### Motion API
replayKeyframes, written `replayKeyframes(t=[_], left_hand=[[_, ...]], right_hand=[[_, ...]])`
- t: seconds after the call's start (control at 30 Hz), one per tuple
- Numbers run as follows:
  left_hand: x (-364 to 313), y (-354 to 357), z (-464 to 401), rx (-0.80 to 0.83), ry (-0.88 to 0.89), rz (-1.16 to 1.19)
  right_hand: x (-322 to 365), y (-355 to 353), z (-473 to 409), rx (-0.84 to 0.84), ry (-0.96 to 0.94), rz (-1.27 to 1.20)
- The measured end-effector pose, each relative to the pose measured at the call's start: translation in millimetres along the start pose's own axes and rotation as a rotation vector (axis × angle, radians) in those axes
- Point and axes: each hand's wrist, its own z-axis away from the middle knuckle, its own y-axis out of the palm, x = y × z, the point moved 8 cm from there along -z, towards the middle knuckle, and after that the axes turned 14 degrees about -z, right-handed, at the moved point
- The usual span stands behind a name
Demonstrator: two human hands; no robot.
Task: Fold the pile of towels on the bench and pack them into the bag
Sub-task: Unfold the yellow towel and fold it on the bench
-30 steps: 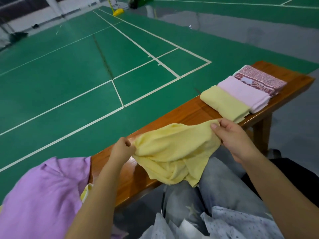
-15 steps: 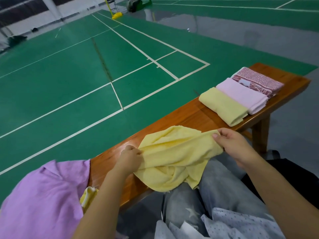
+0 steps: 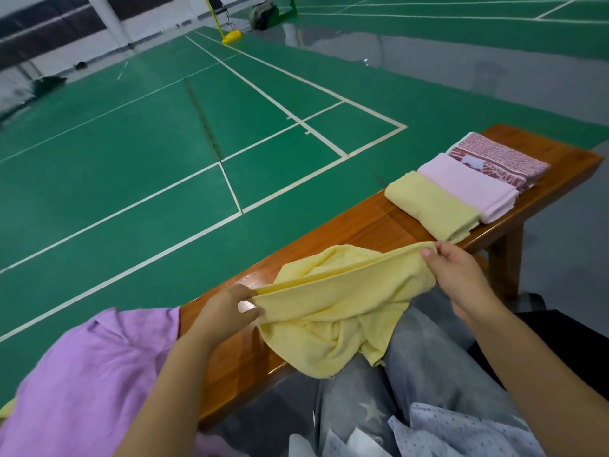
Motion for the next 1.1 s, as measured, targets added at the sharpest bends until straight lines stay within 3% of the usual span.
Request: replayKeyframes(t=[0.2, 0.3, 0.4, 0.5, 0.57, 0.7, 0.97, 1.03, 1.1], left_hand=[[15.2, -89.6, -2.7, -0.249, 0.039, -0.049], [31.2, -160.1, 1.7, -0.487, -0.024, -0.039], [50.0, -236.1, 26.5, -0.782, -0.094, 0.113], [60.1, -286.2, 56.5, -0.967, -0.131, 0.355], [61.8, -299.0, 66.5, -0.983, -0.126, 0.417], [61.7, -295.0, 76.2, -0.862, -0.055, 0.479], [55.1, -289.9, 100.0, -0.851, 0.284, 1.179], [54.7, -282.0, 94.4, -0.841, 0.231, 1.232], [58.8, -264.7, 83.3, -0.819, 0.058, 1.185]], right_hand=[[77.9, 33.8, -29.0, 0.054, -0.186, 0.166], [142.4, 69.7, -33.0, 0.145, -0.335, 0.113], [207.9, 100.1, -21.2, 0.233, -0.5, 0.039], [256.0, 119.7, -6.9, 0.341, -0.615, -0.057], [270.0, 127.1, -6.1, 0.376, -0.628, -0.075], [268.2, 128.2, -13.0, 0.382, -0.554, -0.054], [274.1, 121.4, 16.2, 0.557, -0.434, -0.291], [270.6, 120.7, 16.0, 0.573, -0.355, -0.333], [260.9, 120.7, 11.2, 0.574, -0.276, -0.33]])
